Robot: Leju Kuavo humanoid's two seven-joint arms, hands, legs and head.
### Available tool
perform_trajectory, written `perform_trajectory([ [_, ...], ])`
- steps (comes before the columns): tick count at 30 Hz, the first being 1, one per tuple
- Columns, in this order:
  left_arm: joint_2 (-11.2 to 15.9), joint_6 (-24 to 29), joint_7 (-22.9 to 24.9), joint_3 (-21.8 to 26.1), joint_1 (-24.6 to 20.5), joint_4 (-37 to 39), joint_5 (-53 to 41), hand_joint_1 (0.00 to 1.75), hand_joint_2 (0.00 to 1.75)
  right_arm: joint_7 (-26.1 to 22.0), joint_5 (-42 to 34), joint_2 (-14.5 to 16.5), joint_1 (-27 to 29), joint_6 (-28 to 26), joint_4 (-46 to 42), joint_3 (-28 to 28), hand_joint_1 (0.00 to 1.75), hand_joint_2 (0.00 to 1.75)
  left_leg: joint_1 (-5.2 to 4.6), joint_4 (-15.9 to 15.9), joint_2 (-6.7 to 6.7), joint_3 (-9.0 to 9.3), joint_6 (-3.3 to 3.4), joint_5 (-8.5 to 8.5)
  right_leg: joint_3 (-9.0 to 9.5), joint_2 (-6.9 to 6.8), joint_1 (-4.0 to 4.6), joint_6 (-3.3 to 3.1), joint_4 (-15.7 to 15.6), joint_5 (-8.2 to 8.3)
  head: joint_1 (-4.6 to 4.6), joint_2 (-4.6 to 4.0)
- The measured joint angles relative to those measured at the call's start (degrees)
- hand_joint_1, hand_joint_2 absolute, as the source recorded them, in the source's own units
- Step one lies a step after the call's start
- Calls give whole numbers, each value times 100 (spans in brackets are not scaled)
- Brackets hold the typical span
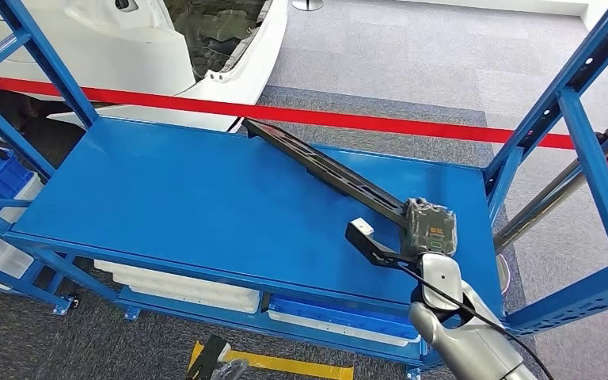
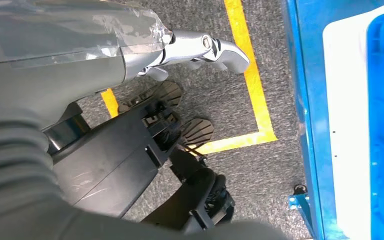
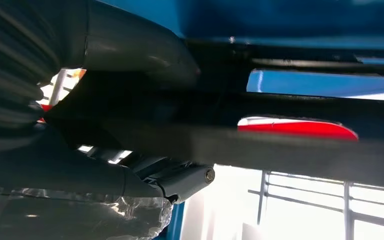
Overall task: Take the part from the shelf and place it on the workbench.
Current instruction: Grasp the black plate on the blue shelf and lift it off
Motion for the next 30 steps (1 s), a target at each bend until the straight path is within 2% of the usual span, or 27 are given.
perform_trajectory([
  [11,4,27,-178,-25,-4,0,2,0,175,-10,129,-66,89,-34,-718,234,175,175,0,-2,0,-5,0,0,-5,0,0,0,1,0,1,0],
  [21,34,126,-185,-26,-1,0,61,0,175,-286,407,-93,105,-289,-1553,488,175,175,0,-3,0,-8,0,0,-7,0,0,0,1,0,-1,0],
  [25,41,126,-172,-26,-1,0,62,0,0,-395,488,-103,105,-411,-1819,558,175,175,0,-2,0,-8,0,0,-7,0,0,0,1,0,-2,0],
  [26,42,125,-168,-26,-1,0,63,0,0,-416,505,-107,104,-446,-1886,575,175,175,0,-2,0,-8,0,0,-7,0,0,0,1,0,-2,0],
  [30,43,108,-159,-26,-1,0,77,0,175,-501,557,-125,96,-604,-2163,635,175,175,0,-3,0,-8,0,0,-7,0,0,0,1,0,-2,0],
])
